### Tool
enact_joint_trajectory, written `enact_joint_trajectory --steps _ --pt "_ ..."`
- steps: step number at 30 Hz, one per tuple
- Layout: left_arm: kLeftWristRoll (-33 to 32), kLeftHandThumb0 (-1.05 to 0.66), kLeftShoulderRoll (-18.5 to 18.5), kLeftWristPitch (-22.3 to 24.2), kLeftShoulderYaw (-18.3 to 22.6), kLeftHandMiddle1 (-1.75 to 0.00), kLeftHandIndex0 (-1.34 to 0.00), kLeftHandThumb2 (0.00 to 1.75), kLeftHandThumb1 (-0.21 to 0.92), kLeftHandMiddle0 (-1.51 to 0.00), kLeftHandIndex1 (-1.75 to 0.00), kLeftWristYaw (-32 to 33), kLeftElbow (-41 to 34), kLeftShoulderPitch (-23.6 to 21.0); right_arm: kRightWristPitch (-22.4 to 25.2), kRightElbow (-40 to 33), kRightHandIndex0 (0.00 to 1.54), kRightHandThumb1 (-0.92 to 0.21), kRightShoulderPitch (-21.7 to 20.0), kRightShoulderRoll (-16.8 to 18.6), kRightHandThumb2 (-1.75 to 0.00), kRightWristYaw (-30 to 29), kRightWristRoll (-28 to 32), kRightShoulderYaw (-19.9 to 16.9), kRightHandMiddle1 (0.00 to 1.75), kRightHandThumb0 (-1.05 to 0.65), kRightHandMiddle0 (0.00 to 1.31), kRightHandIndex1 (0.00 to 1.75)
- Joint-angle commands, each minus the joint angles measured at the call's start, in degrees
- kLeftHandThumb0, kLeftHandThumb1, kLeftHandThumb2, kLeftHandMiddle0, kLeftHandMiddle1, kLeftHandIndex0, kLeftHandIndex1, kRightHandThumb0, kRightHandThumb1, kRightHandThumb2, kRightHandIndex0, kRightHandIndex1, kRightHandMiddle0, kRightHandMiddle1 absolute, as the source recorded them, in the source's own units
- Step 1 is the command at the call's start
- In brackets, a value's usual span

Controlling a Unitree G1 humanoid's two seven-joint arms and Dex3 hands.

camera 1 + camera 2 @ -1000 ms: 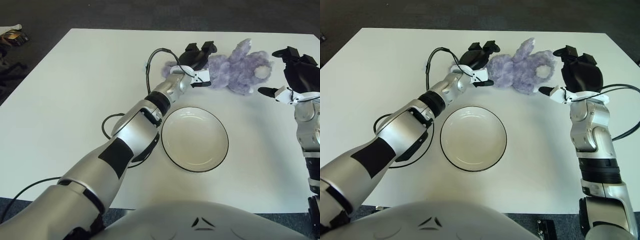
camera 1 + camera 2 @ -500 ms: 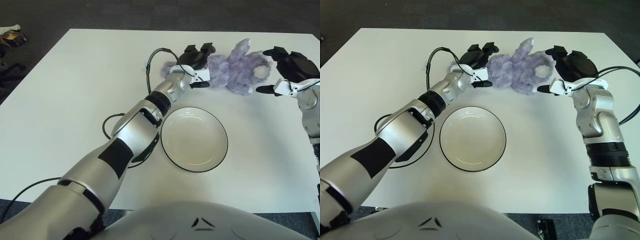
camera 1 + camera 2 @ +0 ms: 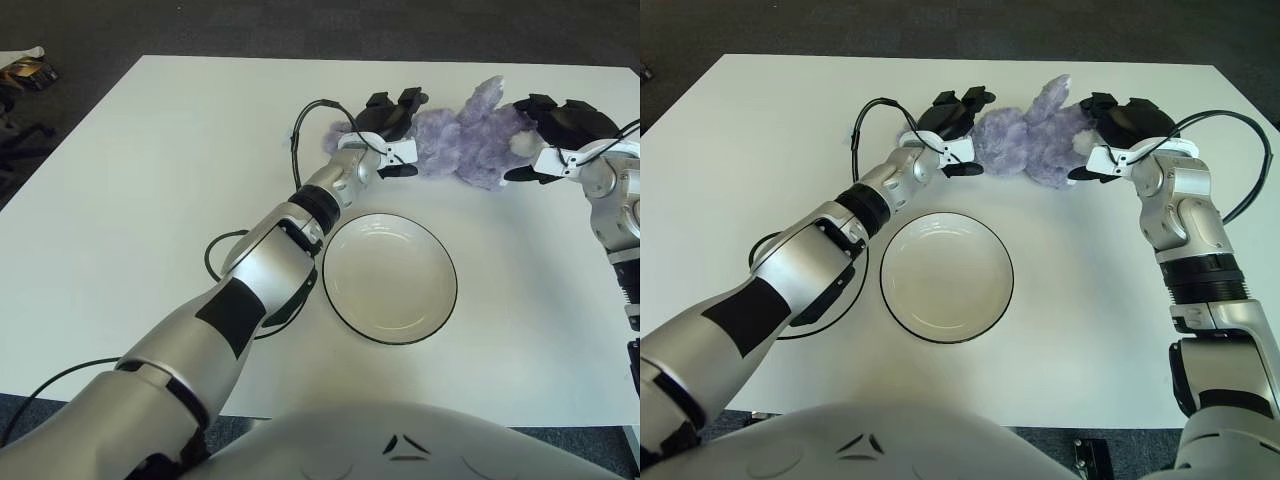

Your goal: Put the doll into the plate.

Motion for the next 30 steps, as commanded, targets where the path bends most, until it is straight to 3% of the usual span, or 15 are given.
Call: enact_joint_trajectory --steps 1,7,20,25,28,30 --pt "-0.3 -0.39 -0.4 -0.1 0.3 -1.05 0.00 0.97 0.20 0.00 -0.69 0.6 -0.2 0.5 -1.0 1.8 0.06 -0.70 -1.4 -1.2 -0.37 -1.1 -1.1 0.9 0.40 -1.04 0.00 0.74" --pt "-0.1 -0.39 -0.5 0.0 0.2 -1.07 0.00 0.97 0.20 0.00 -0.67 0.7 -0.2 0.5 -2.0 3.0 0.08 -0.72 -2.2 -0.8 -0.35 -1.3 -1.0 1.5 0.40 -1.04 0.00 0.74" --pt "0.4 -0.39 -0.3 -0.1 -0.3 -1.14 0.00 0.94 0.21 0.00 -0.67 1.0 0.1 0.5 -5.7 8.2 0.13 -0.71 -4.7 -0.2 -0.33 -2.8 -0.6 3.4 0.56 -0.97 0.00 0.77" --pt "0.5 -0.41 -0.3 0.1 -0.3 -1.08 0.00 0.94 0.21 0.00 -0.67 1.0 0.3 0.4 -6.6 10.1 0.15 -0.69 -4.9 0.4 -0.34 -4.3 0.0 3.3 0.62 -0.94 0.00 0.82" --pt "0.6 -0.42 -0.3 0.1 -0.4 -1.02 0.00 0.94 0.21 0.00 -0.66 1.2 0.4 0.4 -7.1 11.5 0.15 -0.60 -5.1 0.9 -0.46 -5.8 0.3 3.2 0.66 -0.84 0.00 0.84" --pt "0.7 -0.43 -0.3 0.1 -0.4 -0.99 0.00 0.94 0.21 0.00 -0.66 1.3 0.5 0.4 -7.3 12.7 0.15 -0.45 -5.2 1.5 -0.69 -7.4 0.7 2.9 0.70 -0.69 0.00 0.83"
